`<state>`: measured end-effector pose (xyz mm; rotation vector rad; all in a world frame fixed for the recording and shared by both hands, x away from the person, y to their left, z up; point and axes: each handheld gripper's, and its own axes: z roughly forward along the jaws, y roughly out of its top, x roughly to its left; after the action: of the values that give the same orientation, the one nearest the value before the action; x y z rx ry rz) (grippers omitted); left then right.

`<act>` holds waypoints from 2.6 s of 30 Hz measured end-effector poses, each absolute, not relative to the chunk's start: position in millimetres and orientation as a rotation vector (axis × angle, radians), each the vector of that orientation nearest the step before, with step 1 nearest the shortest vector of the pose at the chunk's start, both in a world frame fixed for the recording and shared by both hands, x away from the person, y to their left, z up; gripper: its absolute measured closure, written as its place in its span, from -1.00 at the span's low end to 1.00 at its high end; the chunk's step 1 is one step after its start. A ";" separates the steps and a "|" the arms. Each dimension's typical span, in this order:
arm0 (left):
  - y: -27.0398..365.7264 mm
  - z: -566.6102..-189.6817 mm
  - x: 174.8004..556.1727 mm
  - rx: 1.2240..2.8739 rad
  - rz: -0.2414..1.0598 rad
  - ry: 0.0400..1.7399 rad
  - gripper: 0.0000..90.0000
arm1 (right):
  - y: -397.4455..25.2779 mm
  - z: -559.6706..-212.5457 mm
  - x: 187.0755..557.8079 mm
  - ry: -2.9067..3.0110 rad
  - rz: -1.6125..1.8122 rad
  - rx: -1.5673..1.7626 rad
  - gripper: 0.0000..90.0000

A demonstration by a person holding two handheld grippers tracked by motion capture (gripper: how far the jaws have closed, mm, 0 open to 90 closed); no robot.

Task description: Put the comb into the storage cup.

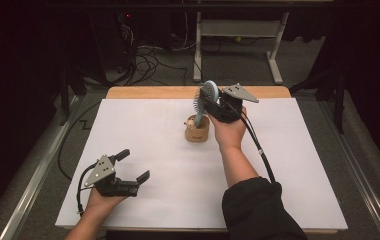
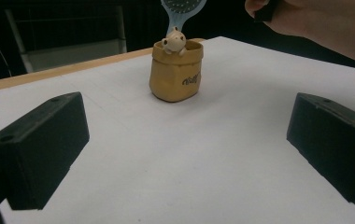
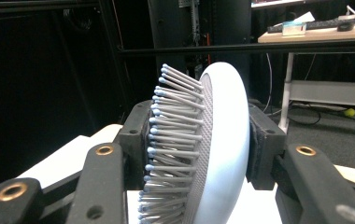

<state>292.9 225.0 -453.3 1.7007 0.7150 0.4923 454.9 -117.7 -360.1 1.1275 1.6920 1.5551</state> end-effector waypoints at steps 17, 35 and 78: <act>224.1 -453.9 293.1 1.709 0.488 0.713 -1.00 | -120.8 -359.3 456.7 1.707 1.537 1.134 0.09; 223.6 -454.1 292.9 1.711 0.486 0.708 -1.00 | -125.0 -358.1 459.2 1.720 1.515 1.160 0.00; 225.1 -454.4 293.6 1.707 0.480 0.712 -1.00 | -137.8 -365.6 461.0 1.731 1.429 1.221 -0.42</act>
<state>293.6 225.1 -454.4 1.7069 0.7121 0.4797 461.0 -137.8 -365.6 1.2213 1.7312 1.4293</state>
